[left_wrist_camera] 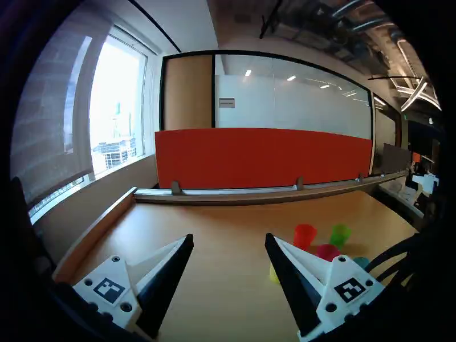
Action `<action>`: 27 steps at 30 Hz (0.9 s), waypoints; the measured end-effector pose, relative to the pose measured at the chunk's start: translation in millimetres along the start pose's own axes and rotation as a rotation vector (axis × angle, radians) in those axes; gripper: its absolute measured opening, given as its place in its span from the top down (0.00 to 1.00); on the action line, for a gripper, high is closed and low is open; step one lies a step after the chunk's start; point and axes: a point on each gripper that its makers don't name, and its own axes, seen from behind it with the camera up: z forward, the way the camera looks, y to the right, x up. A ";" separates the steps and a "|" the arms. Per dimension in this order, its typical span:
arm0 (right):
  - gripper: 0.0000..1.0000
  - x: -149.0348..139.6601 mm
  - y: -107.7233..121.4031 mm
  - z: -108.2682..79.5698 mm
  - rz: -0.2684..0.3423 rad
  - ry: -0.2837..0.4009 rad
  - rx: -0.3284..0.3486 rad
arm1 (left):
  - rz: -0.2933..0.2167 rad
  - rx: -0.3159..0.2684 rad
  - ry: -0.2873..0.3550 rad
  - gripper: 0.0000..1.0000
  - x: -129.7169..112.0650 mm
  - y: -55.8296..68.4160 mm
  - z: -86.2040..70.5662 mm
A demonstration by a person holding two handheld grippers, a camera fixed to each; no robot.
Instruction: Pour water
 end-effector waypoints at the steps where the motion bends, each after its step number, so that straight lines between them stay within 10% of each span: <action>1: 0.02 2.0 -0.6 -0.1 -0.003 0.004 -0.004 | 0.000 0.002 0.011 0.07 2.6 -0.9 0.8; 12: 0.02 5.0 -28.1 -5.5 -0.025 0.025 0.016 | -0.030 0.015 0.144 0.07 16.4 -7.9 7.5; 27: 0.02 -27.1 -38.4 -2.1 -0.047 -0.002 0.001 | 0.011 0.065 0.188 0.07 -39.6 -12.4 29.8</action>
